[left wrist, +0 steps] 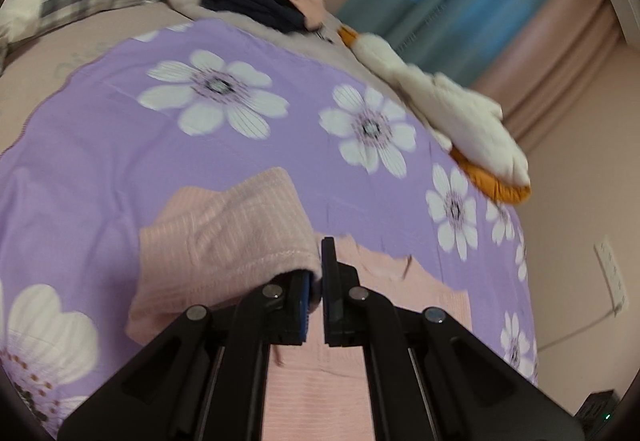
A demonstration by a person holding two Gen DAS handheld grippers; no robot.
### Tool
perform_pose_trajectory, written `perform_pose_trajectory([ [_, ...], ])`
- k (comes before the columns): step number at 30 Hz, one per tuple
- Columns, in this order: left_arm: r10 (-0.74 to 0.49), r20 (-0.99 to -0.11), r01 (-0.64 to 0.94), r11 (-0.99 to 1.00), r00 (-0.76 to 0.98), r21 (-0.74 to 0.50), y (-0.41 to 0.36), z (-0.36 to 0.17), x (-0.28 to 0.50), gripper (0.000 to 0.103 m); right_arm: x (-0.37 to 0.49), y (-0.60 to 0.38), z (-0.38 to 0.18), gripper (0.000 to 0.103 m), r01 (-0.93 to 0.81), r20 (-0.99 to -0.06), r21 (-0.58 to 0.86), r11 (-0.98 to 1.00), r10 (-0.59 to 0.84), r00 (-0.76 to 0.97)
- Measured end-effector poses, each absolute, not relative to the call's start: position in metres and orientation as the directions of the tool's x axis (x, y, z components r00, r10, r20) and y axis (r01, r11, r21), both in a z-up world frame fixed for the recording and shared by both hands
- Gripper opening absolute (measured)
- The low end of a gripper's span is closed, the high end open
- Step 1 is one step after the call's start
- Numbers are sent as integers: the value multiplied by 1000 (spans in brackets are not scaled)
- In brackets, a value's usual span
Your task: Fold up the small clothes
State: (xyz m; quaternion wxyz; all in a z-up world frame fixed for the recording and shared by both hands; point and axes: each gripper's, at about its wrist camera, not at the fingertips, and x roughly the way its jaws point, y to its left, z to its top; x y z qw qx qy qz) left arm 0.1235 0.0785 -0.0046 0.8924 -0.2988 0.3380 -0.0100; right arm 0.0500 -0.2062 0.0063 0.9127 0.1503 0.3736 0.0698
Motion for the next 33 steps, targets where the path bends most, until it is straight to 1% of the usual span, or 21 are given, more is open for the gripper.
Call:
perform_pose_trajectory([
  [7,-273,-665,-128,863,695,-488,32,-31,141,2,50,-218,0,88,11,-670,341,940,235,704],
  [12,-280,-710,-120,882,646,-457,9,-55,150,2,51,-226,-5,88,31,-679,342,939,224,699],
  [20,-282,-766,-151,885,577,-440,-5,-87,156,2,51,-236,-14,88,61,-692,349,935,213,690],
  [24,-275,-781,-169,885,561,-434,-7,-97,157,2,52,-239,-18,88,69,-698,354,933,214,683],
  [25,-273,-782,-172,885,561,-433,-7,-98,157,5,52,-240,-20,88,71,-700,354,933,214,681],
  [27,-278,-782,-175,882,558,-438,-6,-97,156,7,53,-241,-22,88,76,-707,353,933,212,675],
  [29,-304,-779,-165,874,548,-457,-4,-93,155,17,55,-241,-25,88,80,-715,349,934,210,667],
  [30,-335,-768,-154,861,546,-485,-2,-90,153,29,55,-241,-26,88,81,-719,346,935,209,663],
  [31,-357,-757,-145,850,547,-506,0,-86,151,43,56,-240,-27,88,79,-723,341,937,207,659],
  [32,-372,-746,-138,842,552,-522,3,-81,147,51,57,-239,-27,88,78,-727,336,939,206,655],
  [33,-380,-736,-134,835,560,-533,6,-76,142,65,57,-238,-28,88,76,-731,330,941,203,652],
])
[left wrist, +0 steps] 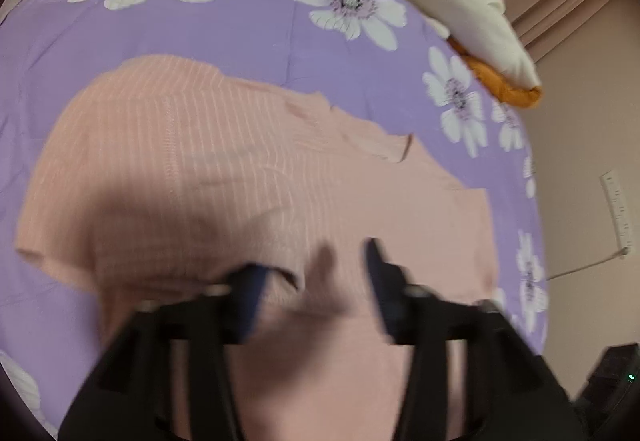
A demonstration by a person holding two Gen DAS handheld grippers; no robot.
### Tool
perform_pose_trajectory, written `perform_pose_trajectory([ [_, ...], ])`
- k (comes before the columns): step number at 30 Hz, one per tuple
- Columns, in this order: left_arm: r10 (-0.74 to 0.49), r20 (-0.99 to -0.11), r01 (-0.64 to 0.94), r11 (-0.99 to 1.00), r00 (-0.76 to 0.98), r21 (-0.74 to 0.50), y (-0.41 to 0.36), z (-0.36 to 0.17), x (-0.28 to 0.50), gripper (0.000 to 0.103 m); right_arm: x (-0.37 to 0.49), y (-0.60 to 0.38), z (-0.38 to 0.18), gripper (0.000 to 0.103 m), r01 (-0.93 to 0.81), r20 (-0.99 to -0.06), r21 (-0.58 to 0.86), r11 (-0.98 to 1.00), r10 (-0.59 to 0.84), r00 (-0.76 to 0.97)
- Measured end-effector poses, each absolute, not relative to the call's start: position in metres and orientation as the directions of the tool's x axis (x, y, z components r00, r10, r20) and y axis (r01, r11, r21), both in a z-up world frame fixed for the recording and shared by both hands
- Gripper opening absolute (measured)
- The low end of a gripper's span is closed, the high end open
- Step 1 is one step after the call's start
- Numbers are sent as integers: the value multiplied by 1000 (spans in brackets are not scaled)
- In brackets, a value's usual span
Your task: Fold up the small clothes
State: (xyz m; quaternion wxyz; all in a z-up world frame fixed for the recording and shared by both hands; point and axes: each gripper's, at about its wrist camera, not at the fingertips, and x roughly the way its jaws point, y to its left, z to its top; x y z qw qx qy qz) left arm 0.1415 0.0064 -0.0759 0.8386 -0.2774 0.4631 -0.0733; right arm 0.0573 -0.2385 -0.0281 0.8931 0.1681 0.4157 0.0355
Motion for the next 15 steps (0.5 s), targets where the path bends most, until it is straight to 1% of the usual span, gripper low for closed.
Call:
perform_pose_trajectory([
  [1,-400,-720,-133,819,567,-559,12,-72,135,73,58,-237,-29,88,75,-735,322,944,199,648],
  [3,-449,-693,-139,775,564,-616,25,-68,124,73,60,-233,-29,88,70,-738,308,949,193,646],
  [5,-445,-690,-160,764,571,-625,41,-64,112,73,62,-228,-29,88,66,-741,291,954,181,646],
  [7,-376,-700,-197,782,608,-591,60,-59,96,73,65,-221,-28,88,53,-744,275,960,178,644],
  [12,-118,-734,-319,846,669,-427,103,-57,60,72,77,-188,-20,88,-18,-743,210,978,171,647],
  [15,-71,-751,-382,827,657,-412,123,-70,46,71,85,-165,-15,88,-91,-738,195,977,207,642],
])
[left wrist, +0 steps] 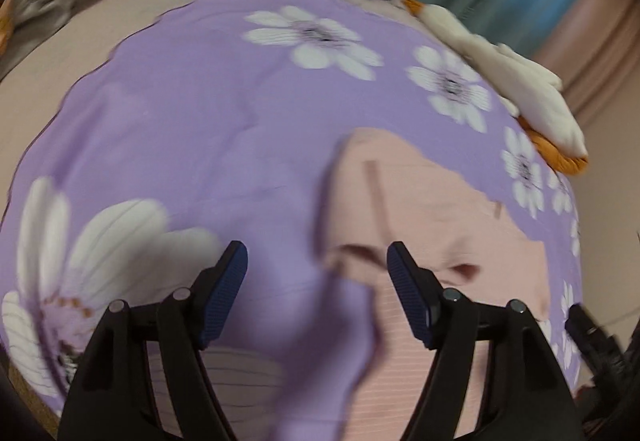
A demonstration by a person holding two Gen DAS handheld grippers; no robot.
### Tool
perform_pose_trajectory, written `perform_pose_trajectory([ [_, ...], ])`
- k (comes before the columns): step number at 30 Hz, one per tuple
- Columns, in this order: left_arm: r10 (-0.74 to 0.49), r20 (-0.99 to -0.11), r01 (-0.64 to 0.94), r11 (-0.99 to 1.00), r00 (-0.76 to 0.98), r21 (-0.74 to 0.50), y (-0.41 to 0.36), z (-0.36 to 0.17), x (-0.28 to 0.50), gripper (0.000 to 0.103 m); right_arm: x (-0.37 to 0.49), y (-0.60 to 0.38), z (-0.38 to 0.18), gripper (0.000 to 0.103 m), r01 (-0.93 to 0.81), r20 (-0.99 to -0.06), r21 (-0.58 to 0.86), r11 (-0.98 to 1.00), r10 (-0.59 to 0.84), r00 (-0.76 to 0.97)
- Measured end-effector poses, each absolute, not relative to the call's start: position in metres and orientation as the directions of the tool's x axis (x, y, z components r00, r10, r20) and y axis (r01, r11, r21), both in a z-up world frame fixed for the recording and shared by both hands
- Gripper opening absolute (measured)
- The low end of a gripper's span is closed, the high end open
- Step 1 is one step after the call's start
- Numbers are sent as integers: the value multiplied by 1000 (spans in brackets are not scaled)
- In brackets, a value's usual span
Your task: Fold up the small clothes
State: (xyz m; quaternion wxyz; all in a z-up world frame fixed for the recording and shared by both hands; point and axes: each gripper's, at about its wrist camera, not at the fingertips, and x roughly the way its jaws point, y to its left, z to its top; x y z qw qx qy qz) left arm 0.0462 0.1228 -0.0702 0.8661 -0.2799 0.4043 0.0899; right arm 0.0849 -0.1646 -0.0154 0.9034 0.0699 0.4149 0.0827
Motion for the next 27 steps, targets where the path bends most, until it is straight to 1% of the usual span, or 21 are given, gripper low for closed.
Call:
perform_pose_trajectory([
  [2,-72,-754,-403,810,653,-426,134,-78,41,68,92,-142,-13,88,-150,-745,172,974,228,627],
  [4,-63,-763,-414,810,643,-416,139,-82,39,59,98,-117,-11,88,-209,-751,138,968,240,615],
  [6,-55,-764,-420,809,643,-412,145,-84,37,55,104,-92,-12,88,-268,-760,107,957,252,599],
  [11,-69,-757,-414,803,650,-428,156,-87,30,54,122,-32,-27,88,-396,-802,103,912,312,509],
  [13,-85,-750,-410,795,656,-448,161,-90,28,54,130,-10,-38,86,-433,-825,105,895,322,465],
  [18,-106,-737,-411,772,668,-484,170,-93,21,54,144,21,-68,84,-441,-870,82,894,280,406],
  [20,-117,-733,-411,764,670,-498,172,-94,20,54,147,29,-79,81,-442,-884,62,895,255,392],
  [22,-120,-732,-407,765,671,-499,171,-94,21,54,150,33,-89,74,-440,-896,29,897,218,386],
  [23,-121,-731,-407,765,671,-500,171,-94,20,54,150,34,-91,72,-438,-896,20,899,210,391],
  [25,-121,-732,-408,764,670,-500,171,-95,21,55,150,33,-92,65,-438,-891,8,899,205,404],
  [26,-121,-732,-408,764,670,-499,170,-95,21,55,150,32,-92,63,-439,-889,13,899,211,407],
  [27,-120,-732,-407,765,671,-499,170,-95,21,56,149,30,-91,59,-440,-887,27,897,224,403],
])
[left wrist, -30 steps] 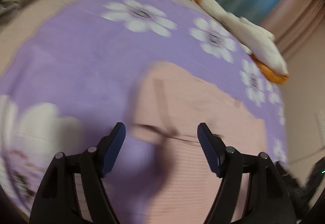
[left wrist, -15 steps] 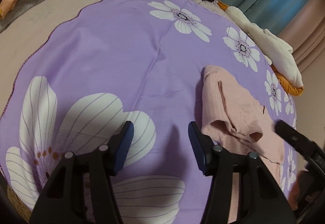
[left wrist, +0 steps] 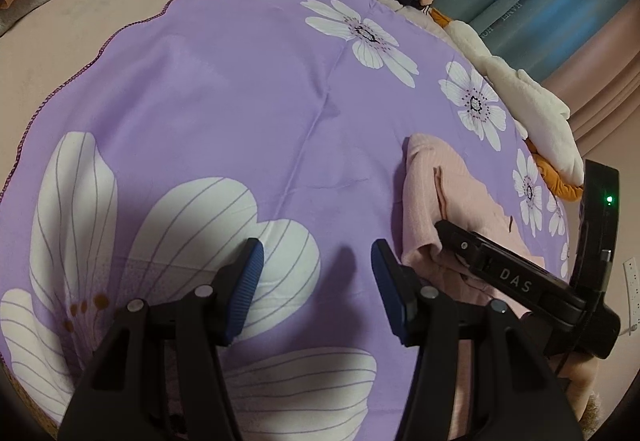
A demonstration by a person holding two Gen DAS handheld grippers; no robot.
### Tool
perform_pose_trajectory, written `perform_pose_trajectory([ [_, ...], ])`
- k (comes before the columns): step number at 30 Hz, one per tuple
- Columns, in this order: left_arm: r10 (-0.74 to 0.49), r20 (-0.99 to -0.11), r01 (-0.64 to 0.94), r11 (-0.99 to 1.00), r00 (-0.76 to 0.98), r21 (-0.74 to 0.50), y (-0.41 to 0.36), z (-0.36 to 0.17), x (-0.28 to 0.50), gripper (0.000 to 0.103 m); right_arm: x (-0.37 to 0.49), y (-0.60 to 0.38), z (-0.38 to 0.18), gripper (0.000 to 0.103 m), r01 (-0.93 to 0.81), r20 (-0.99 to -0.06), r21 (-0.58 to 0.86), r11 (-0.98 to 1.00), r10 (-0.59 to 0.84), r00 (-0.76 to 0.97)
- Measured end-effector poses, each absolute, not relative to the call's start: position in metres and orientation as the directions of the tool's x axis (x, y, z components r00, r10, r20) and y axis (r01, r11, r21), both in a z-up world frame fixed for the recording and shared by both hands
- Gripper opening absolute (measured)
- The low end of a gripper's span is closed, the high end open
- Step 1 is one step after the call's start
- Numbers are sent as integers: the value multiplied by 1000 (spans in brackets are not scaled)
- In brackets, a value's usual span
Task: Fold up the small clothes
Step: 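Grasp the sweater's other side edge with the right gripper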
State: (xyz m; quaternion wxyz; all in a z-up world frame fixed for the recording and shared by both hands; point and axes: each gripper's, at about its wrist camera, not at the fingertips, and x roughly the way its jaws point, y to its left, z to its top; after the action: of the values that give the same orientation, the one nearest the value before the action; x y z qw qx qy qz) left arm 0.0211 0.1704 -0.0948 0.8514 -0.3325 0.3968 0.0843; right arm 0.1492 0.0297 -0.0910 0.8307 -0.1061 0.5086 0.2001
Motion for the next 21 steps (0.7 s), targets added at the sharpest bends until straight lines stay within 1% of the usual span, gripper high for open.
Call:
perform_pose_trajectory([
  [1,-119,-733,-411,763,670,-500,171,-95,21,56,151,29,-91,48,-440,-887,30,897,227,401],
  [2,-119,-733,-410,764,670,-498,170,-95,21,56,153,29,-90,42,-439,-886,29,898,226,404],
  [3,-118,-733,-409,765,670,-497,170,-95,22,56,154,27,-89,31,-440,-884,38,897,235,403],
  [4,-118,-732,-408,766,671,-497,170,-95,22,56,156,25,-89,25,-440,-883,59,896,252,395],
  [5,-118,-732,-408,766,671,-498,170,-96,22,56,157,22,-89,23,-432,-883,78,899,264,388],
  [6,-118,-731,-409,765,672,-498,170,-96,22,56,159,20,-89,18,-427,-883,87,900,268,385],
  [10,-118,-727,-405,766,676,-500,170,-96,22,57,162,10,-81,14,-412,-868,155,898,323,378],
  [15,-116,-722,-401,767,682,-501,169,-97,22,59,158,1,-56,13,-403,-834,160,901,342,433],
  [21,-122,-718,-396,765,685,-508,170,-97,21,59,159,-13,-17,13,-406,-771,221,887,414,485],
])
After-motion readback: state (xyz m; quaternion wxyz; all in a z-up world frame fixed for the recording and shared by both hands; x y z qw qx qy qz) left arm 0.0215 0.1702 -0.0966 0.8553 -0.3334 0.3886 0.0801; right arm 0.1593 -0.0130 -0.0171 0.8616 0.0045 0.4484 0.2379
